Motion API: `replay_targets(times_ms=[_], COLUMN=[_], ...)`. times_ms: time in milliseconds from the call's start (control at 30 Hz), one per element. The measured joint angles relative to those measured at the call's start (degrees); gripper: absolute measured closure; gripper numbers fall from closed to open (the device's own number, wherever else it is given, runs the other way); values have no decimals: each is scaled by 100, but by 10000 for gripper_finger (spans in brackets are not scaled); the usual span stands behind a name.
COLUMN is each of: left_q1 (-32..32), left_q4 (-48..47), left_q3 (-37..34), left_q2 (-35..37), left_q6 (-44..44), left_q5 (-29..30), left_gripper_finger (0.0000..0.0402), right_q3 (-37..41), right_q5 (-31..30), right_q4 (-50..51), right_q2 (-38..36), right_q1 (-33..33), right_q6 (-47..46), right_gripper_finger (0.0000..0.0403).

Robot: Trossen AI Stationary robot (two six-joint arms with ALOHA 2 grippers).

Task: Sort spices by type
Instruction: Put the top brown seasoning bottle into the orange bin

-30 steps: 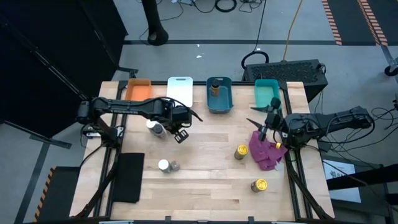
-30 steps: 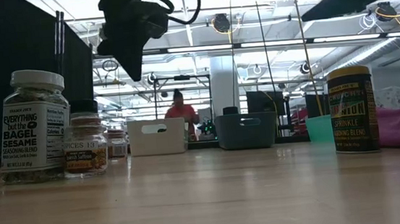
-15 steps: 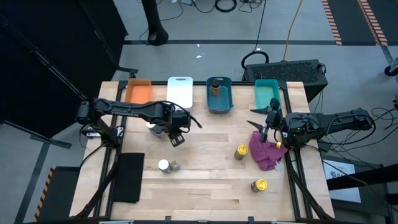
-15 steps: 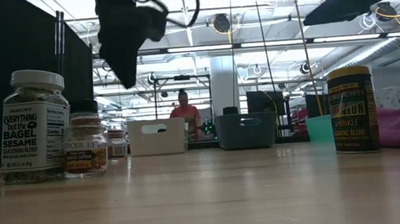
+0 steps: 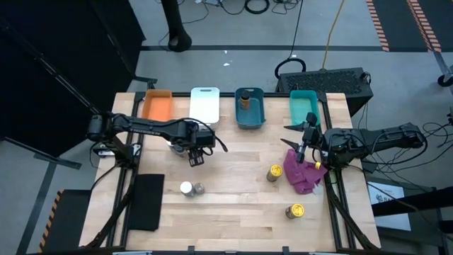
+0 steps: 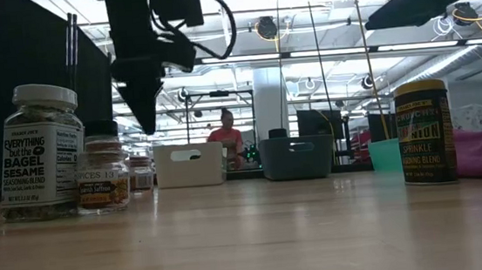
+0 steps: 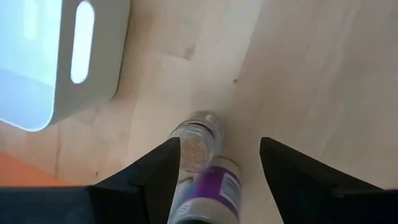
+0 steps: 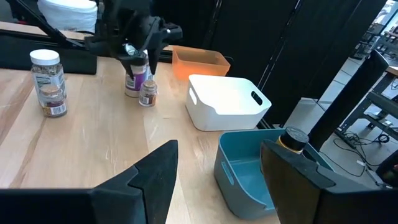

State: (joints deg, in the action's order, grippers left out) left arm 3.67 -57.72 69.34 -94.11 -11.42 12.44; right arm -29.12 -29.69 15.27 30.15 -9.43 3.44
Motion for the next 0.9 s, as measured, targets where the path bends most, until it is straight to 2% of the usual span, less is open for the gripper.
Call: replay_targets(times_ms=[300, 900], left_q1=[299, 540], left_q4=[207, 588], left_q3=[-450, -675], left_q2=[0, 1], left_q6=[4, -178], left_q5=[3, -344], left_gripper_finger=[173, 173], right_q3=[0, 0], right_q5=[-24, -26], right_q4=[3, 28], right_q2=[0, 0], right_q1=[0, 11], right_q6=[2, 7], right_gripper_finger=[193, 193])
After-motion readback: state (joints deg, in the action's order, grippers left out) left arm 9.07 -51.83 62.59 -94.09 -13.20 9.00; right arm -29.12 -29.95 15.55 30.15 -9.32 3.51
